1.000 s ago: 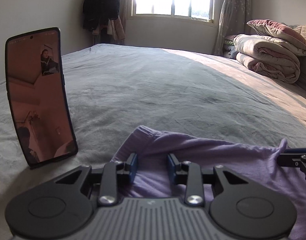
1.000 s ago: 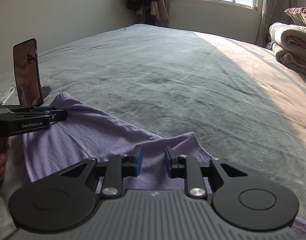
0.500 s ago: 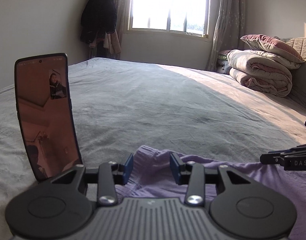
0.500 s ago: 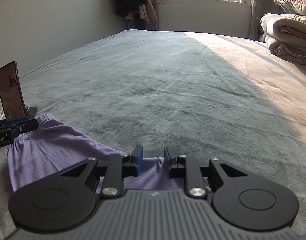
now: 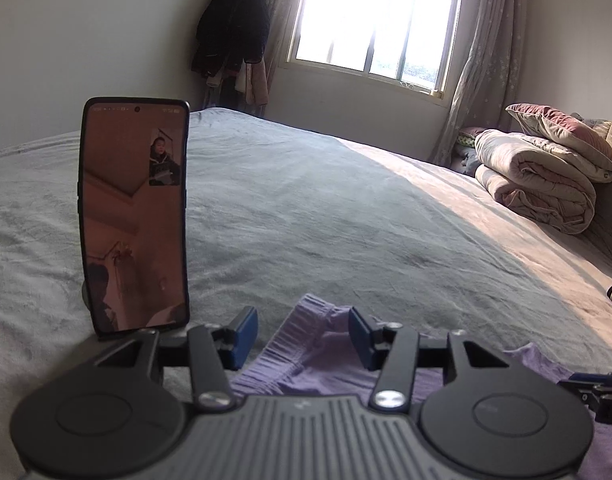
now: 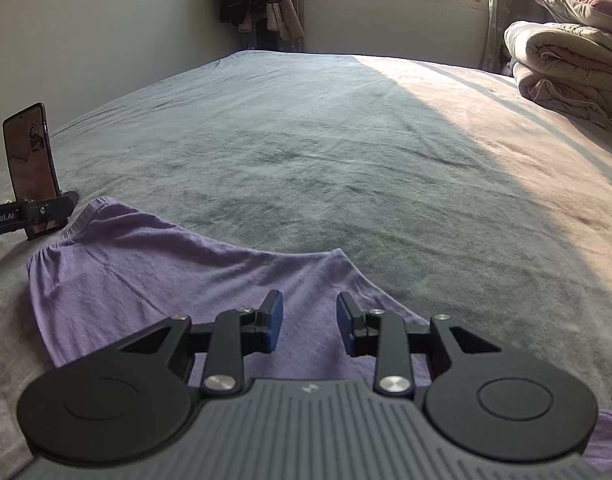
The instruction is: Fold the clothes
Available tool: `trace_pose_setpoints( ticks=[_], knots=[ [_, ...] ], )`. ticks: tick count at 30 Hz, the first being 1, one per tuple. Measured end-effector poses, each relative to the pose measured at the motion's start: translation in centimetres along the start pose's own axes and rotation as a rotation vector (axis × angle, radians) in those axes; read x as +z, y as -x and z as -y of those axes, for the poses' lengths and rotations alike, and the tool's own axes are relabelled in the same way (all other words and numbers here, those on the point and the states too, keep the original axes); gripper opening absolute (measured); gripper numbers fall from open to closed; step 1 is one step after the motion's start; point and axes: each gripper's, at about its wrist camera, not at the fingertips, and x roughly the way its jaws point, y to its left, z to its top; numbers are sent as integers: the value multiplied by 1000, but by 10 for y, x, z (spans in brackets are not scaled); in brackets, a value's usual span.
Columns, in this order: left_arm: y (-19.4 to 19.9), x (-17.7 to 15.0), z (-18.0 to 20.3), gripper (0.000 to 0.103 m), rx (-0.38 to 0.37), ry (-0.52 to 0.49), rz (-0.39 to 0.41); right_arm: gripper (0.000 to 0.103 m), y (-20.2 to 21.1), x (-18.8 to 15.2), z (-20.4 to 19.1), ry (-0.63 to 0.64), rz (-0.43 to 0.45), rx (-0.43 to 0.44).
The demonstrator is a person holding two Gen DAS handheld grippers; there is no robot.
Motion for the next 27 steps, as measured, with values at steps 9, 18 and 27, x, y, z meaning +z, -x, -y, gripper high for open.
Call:
trace_pose_setpoints(
  ticks=[9,18,27],
  knots=[
    [29,-22,93,53,-201,-201,-41,43,75,-69,23,-81,84,-186],
    [40,-79,186,54,-514,-419,-129,43,109,-98,65,-109,102,-314],
    [53,-95,199,53,-657,-630,-271,46,140,-142,78,-66,80,-357]
  ],
)
